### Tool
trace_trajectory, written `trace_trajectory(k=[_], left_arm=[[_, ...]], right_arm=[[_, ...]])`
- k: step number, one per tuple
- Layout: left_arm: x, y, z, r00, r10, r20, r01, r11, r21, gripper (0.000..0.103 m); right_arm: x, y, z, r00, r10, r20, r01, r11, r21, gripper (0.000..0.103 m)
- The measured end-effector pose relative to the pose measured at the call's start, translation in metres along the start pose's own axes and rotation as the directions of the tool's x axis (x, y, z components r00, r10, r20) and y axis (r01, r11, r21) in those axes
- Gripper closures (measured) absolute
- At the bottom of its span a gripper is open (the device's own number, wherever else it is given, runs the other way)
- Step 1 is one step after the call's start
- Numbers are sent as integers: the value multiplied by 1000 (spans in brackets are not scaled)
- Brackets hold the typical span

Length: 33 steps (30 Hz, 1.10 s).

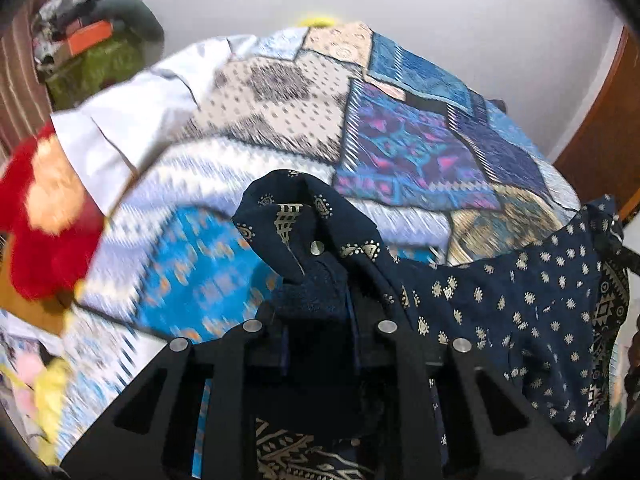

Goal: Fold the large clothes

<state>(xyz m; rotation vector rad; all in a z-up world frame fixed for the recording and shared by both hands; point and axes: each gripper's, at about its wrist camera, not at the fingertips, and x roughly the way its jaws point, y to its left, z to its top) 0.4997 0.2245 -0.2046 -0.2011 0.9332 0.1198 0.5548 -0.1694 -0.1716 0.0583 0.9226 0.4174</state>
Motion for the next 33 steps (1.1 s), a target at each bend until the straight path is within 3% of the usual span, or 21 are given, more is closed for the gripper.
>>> trace_trajectory(k=[4,8,13,16,17,18,19,22,24,31,33], left_arm=[[26,11,7,996,75,-53,-76,997,-11,81],[63,25,4,986,111,-122,-115,993,-26,78],[84,33,-6,983,121,-135,-127,991,-41,69],[83,29,-7,981,139,-134,-145,989,-30,67],[84,29,-6,980,144,-135,-149,988,-27,66],[83,29,-7,980,147,-137,-151,988,-24,64],[82,30,-6,980,146,-139,-150,988,-22,63],[77,31,-8,976,163,-145,-166,986,-11,50],[69,30,-11,970,190,-151,-191,982,11,43],[12,15,-24,972,199,-125,-190,978,80,41],[-18,10,-28,980,177,-89,-170,982,84,33]], right_arm=[[34,3,18,997,-71,-13,71,997,-14,88],[70,-6,15,986,-154,-59,153,988,-32,87],[72,-13,6,987,-162,-20,160,983,-85,81],[73,-9,3,969,-247,10,246,958,-146,50],[73,-11,2,953,-301,28,302,941,-155,28],[71,-13,1,941,-336,37,337,929,-153,14],[69,-19,0,935,-353,37,355,926,-131,11],[58,-35,-2,954,-301,6,301,952,-54,10],[47,-39,-5,955,-296,-6,296,955,-30,10],[-13,-19,-12,972,-235,-8,234,971,-57,9],[-36,-8,-14,979,-203,4,203,978,-53,7]])
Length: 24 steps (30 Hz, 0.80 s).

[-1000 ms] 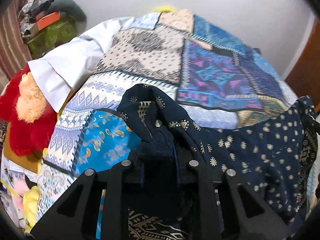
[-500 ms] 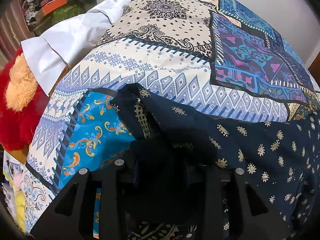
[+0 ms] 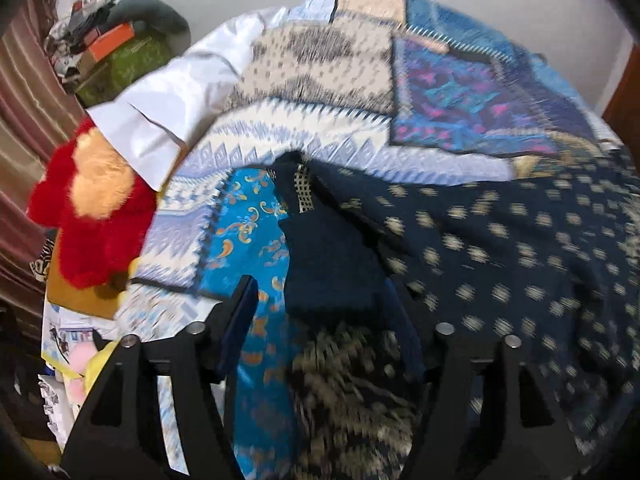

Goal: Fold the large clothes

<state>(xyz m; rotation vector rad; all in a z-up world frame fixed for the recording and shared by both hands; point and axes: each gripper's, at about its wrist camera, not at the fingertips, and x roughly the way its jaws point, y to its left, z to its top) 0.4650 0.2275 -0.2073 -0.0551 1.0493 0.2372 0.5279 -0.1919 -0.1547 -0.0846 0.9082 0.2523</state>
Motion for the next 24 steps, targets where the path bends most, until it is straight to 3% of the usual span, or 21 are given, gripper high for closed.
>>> trace_trajectory(k=[7,10,13,18,24], left_arm=[[-105,-1,-27,985,-60,163,57,998,24,17],[-144,-1,-43,973,-82,218,74,996,41,5],[-173,-1,-65,965,-88,249,77,996,53,3],[-190,2,-107,969,-139,207,127,989,70,1],[-168,9,-167,978,-192,85,189,981,35,1]], right_arm=[[-95,30,-15,991,114,71,-113,993,-15,0],[-127,40,-26,987,135,89,-133,991,-30,0],[-160,49,-43,981,167,102,-162,985,-54,0],[-199,59,-82,976,187,110,-178,980,-91,0],[-206,58,-136,979,198,41,-194,977,-82,0]])
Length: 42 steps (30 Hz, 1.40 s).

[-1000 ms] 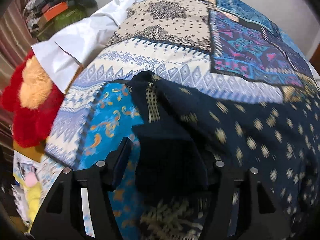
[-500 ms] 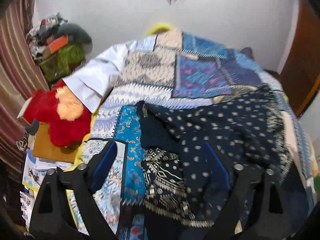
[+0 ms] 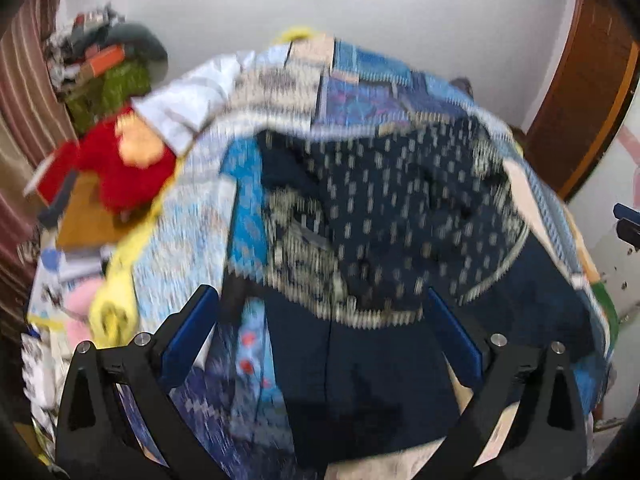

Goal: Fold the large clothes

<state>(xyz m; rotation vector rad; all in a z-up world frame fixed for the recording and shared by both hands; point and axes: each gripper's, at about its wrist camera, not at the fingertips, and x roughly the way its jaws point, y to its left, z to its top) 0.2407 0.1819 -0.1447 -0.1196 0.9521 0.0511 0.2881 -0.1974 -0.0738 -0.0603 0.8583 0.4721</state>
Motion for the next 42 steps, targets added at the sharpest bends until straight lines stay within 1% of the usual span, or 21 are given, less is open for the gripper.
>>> trace_trajectory(k=[3,5,9,13,14,15,16,17,18,19,20,21,22,23,24,26,27,31,36,39,42], left_arm=[[22,10,-27,996,-4,-88,1,999,-39,1],[40,21,-48,987,-25,-156,10,996,-92,1],[78,38,-94,954,-75,-291,18,981,-196,1],[98,45,-123,926,-142,-349,45,961,-272,2],[103,45,-129,918,-172,-357,64,953,-295,5],[107,45,-134,912,-196,-361,80,947,-312,13],[110,44,-139,905,-230,-358,103,935,-340,16],[113,44,-142,896,-275,-349,135,917,-377,25],[114,43,-145,887,-314,-339,163,899,-406,36],[115,43,-145,880,-342,-329,185,886,-424,42],[114,42,-145,876,-365,-316,208,875,-437,51],[114,40,-144,874,-374,-311,217,872,-438,61],[113,37,-142,870,-383,-309,230,871,-434,68],[111,33,-139,868,-390,-308,240,872,-426,83],[107,28,-135,876,-365,-316,225,887,-402,95],[99,20,-126,896,-315,-315,200,916,-347,94],[95,18,-120,902,-306,-303,201,922,-332,94],[64,10,-84,936,-289,-201,229,933,-277,95],[25,5,-14,965,-258,-43,245,950,-194,95],[11,9,33,979,-198,52,204,968,-145,95],[14,10,77,988,-109,105,122,985,-120,95]], right_arm=[[8,-4,-32,997,6,-72,-4,1000,25,0],[16,-9,-50,993,13,-117,-7,999,47,0],[32,-23,-83,973,74,-217,-44,989,139,0],[40,-33,-104,954,160,-252,-101,968,230,1],[42,-34,-109,950,181,-255,-116,961,251,3],[44,-35,-113,947,190,-259,-121,958,260,6],[45,-34,-114,950,182,-255,-117,961,251,7],[45,-33,-114,952,176,-249,-116,964,241,14],[46,-30,-113,953,176,-248,-119,966,228,24],[47,-28,-113,952,180,-247,-126,967,220,30],[48,-25,-113,952,185,-244,-133,968,213,40],[49,-22,-113,952,188,-243,-139,969,206,52],[51,-20,-112,952,188,-243,-140,970,200,58],[53,-18,-110,952,185,-243,-139,971,193,69],[55,-17,-108,950,201,-238,-156,968,194,80],[56,-15,-102,943,247,-225,-200,957,210,88],[54,-13,-99,945,252,-208,-210,956,207,89],[43,-2,-76,962,237,-132,-220,966,134,90],[38,1,-33,975,216,-49,-211,973,92,91],[41,-3,-2,979,202,-4,-201,976,84,91],[51,-11,31,984,176,35,-179,981,77,91]])
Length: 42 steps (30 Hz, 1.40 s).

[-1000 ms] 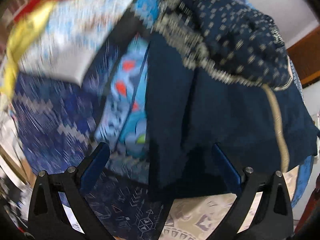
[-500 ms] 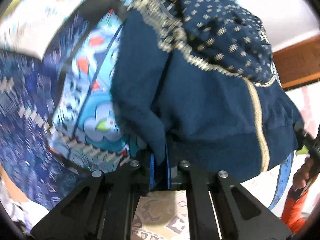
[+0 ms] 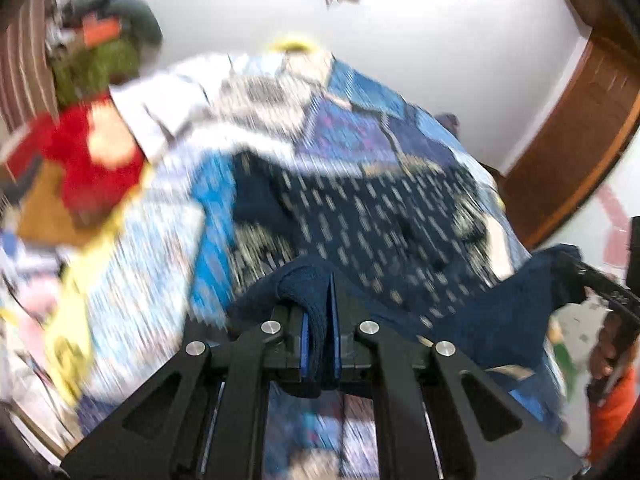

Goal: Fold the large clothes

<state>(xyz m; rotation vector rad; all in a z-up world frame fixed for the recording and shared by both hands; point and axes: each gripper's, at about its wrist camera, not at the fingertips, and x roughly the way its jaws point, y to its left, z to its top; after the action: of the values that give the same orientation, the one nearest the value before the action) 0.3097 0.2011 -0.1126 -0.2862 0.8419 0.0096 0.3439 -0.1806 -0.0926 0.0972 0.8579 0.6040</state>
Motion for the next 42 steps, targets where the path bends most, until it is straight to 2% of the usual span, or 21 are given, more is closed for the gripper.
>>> trace_trajectory(k=[5,9,13,15,18,19,21,25,27,28,30,31,32,34,36,37,38,39,41,42], left_arm=[[41,14,58,994,105,32,-103,994,-46,95],[107,33,89,984,175,-15,-176,982,-73,95],[179,47,90,969,223,-103,-232,969,-80,95],[211,57,82,955,252,-158,-267,960,-83,94],[240,67,73,939,279,-204,-301,950,-86,92],[245,69,71,934,297,-200,-317,945,-79,89],[247,73,69,935,303,-183,-319,946,-65,87],[244,73,70,931,314,-187,-326,944,-39,87],[238,69,75,927,323,-192,-332,943,-15,86],[234,65,78,924,331,-192,-338,941,-4,86],[222,63,85,929,317,-191,-321,947,10,86],[213,62,89,933,308,-188,-311,950,17,86],[205,60,93,937,297,-181,-299,954,17,85],[185,60,101,952,256,-170,-260,966,-1,83],[170,61,107,961,209,-179,-221,974,-45,74],[166,62,108,964,192,-183,-206,976,-63,69],[161,61,109,964,196,-177,-212,975,-72,49],[153,59,109,959,245,-144,-257,964,-64,27],[141,52,109,948,311,-65,-313,949,-25,18],[136,48,108,941,337,-40,-337,941,3,16]], right_arm=[[33,-25,63,997,-65,49,63,997,35,91],[89,-58,102,989,-147,13,145,986,80,91],[157,-91,114,974,-217,-71,223,970,99,91],[183,-107,112,969,-223,-105,234,966,110,91],[205,-127,106,969,-208,-134,224,967,124,91],[208,-133,106,972,-194,-131,210,970,126,91],[206,-145,107,981,-145,-126,161,978,133,91],[191,-162,110,976,-184,-115,197,974,110,91],[181,-165,109,978,-174,-117,187,976,114,90],[171,-163,109,956,-277,-97,285,955,85,90],[153,-155,110,888,-457,-40,458,889,3,90],[139,-152,110,870,-493,-7,493,870,-23,90],[128,-152,110,879,-477,2,477,879,-23,90],[110,-149,109,920,-392,-7,392,920,-18,90],[96,-139,106,943,-333,-14,333,942,-35,90],[91,-132,103,947,-320,-12,319,946,-58,90],[88,-125,99,950,-313,-12,311,947,-79,90],[85,-116,95,952,-307,-12,304,947,-105,90],[82,-102,86,956,-294,-12,290,948,-132,90],[83,-94,81,958,-286,-16,281,949,-140,90]])
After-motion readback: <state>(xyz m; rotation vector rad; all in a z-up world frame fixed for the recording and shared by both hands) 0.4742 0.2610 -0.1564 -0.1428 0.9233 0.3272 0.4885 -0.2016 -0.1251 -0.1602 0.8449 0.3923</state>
